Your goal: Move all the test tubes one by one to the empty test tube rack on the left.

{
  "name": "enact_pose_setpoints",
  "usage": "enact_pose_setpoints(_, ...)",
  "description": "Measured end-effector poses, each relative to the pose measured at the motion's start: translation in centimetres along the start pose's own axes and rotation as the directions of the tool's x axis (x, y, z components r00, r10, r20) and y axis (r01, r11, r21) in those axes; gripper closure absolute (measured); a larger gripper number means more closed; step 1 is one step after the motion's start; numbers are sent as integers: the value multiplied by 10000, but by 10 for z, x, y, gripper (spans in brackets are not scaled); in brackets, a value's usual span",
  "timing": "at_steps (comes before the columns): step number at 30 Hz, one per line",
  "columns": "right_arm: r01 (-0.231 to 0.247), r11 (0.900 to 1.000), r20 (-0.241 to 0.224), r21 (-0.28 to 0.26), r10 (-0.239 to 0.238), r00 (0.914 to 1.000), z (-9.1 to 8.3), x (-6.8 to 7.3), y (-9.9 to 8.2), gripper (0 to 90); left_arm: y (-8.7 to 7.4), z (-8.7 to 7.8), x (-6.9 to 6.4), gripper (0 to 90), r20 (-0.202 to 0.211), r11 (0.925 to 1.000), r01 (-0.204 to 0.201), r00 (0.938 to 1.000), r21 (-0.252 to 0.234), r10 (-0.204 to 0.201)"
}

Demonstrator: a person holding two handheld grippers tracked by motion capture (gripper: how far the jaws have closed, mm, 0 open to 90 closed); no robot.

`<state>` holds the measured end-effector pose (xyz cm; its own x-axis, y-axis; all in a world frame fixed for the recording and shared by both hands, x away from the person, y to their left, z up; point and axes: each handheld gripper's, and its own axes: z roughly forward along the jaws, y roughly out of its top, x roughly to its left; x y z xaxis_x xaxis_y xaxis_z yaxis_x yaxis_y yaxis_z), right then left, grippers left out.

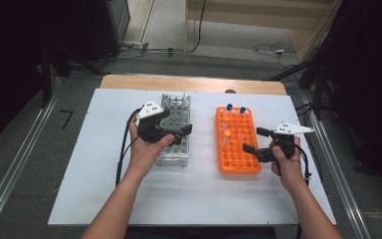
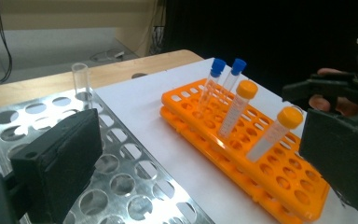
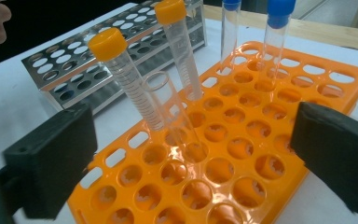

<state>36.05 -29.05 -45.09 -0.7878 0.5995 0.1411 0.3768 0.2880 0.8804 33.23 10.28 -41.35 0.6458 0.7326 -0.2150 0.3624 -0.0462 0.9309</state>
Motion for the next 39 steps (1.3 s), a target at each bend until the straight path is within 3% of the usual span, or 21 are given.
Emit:
enact_pose_setpoints(5,168,9996,-210,243,-163,9996,11,0,2,78,-9,-2,1,0,44,9998,177,9998,-70,-176)
enact_pose_setpoints(15,299,9953,-182,921,-284,9994,28,4,-7,424,-17,0,0,0,307,9996,195,9993,195,-201)
enact_pose_setpoints(22,590,9938,-6,941,-592,9982,31,7,-13,584,-24,-1,-4,0,506,9996,26,9987,291,-41)
enact_pose_setpoints(29,875,9928,400,817,-910,9951,35,9,-17,665,-27,0,-6,0,583,9989,-6,9983,460,-21)
enact_pose_setpoints(34,727,9954,691,623,-770,9946,33,8,-19,730,-28,0,-8,0,581,9986,-55,9983,530,24)
enact_pose_setpoints(39,536,9976,667,428,-564,9962,29,7,-17,738,-28,-1,-9,0,605,9986,-49,9982,527,17)
